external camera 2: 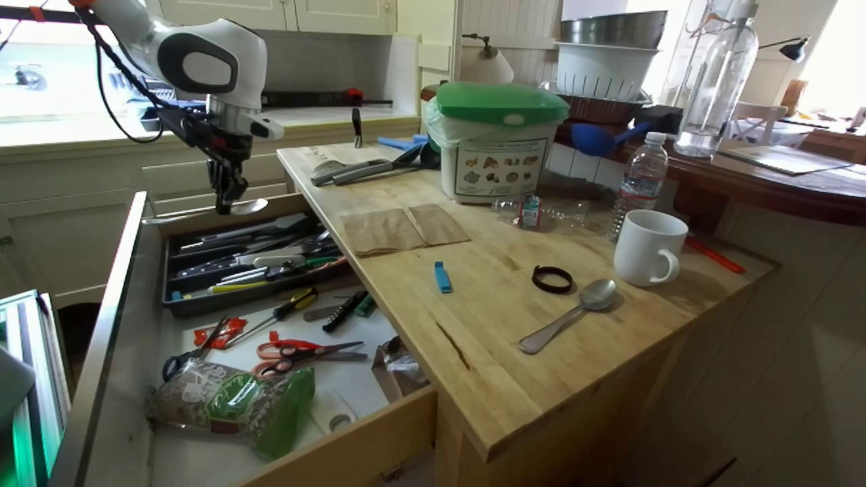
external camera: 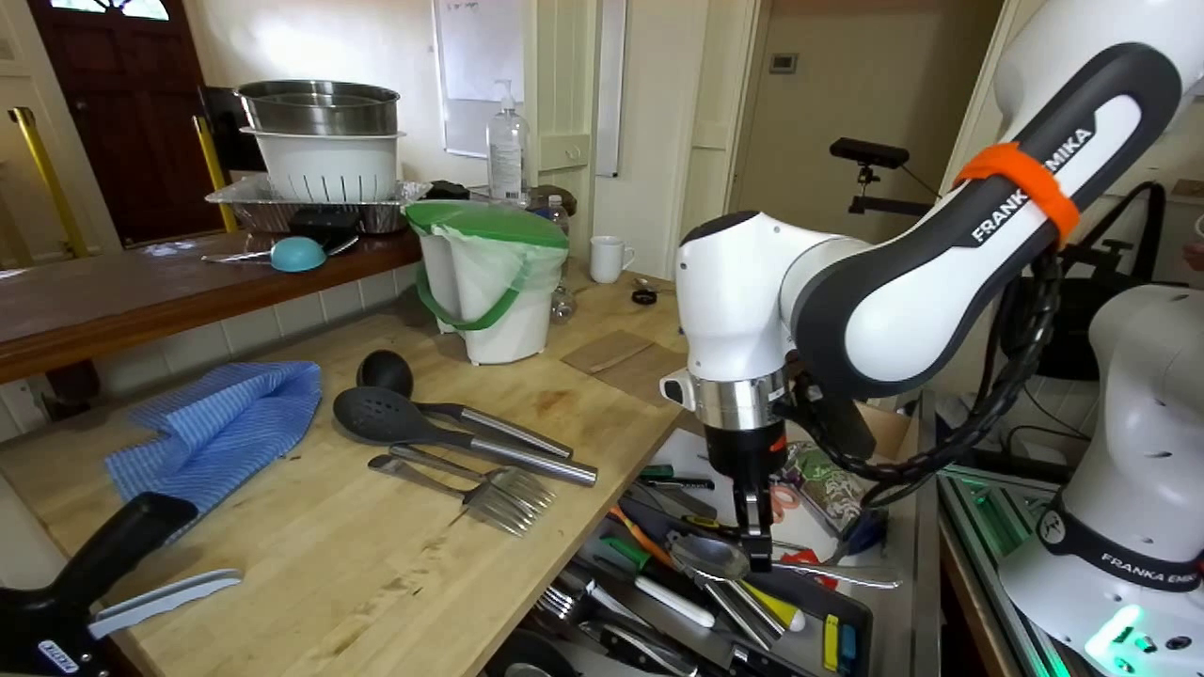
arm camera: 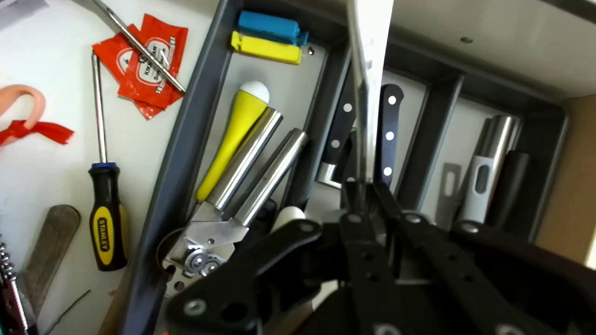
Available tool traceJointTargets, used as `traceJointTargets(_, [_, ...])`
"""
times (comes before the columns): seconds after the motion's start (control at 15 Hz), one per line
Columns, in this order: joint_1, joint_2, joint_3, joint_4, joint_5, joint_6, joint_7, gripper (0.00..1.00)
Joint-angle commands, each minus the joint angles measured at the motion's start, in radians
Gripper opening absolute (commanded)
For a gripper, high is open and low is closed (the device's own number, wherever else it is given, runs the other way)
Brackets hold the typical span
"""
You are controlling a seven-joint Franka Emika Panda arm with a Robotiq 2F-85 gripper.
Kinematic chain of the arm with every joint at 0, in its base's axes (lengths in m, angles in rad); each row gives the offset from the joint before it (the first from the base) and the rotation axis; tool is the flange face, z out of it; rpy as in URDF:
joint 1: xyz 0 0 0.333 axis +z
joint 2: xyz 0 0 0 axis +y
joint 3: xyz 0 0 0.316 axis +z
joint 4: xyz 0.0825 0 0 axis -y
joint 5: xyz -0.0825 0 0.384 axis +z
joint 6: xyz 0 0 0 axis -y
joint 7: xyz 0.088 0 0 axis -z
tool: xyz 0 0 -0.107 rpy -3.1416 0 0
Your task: Put the spoon inside the drawer
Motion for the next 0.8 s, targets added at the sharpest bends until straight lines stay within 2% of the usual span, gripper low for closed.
traceJointTargets(0.0, [-0.019,0.083,-0.012,0.026,0.075,0.087,-0.002,0.02])
traceJointTargets(0.2, [-0.017,0.160,-0.005,0.072,0.110,0.131,0.039,0.02])
traceJointTargets(0.73, [0.036,0.332,-0.015,0.179,0.083,0.334,0.293,0.02])
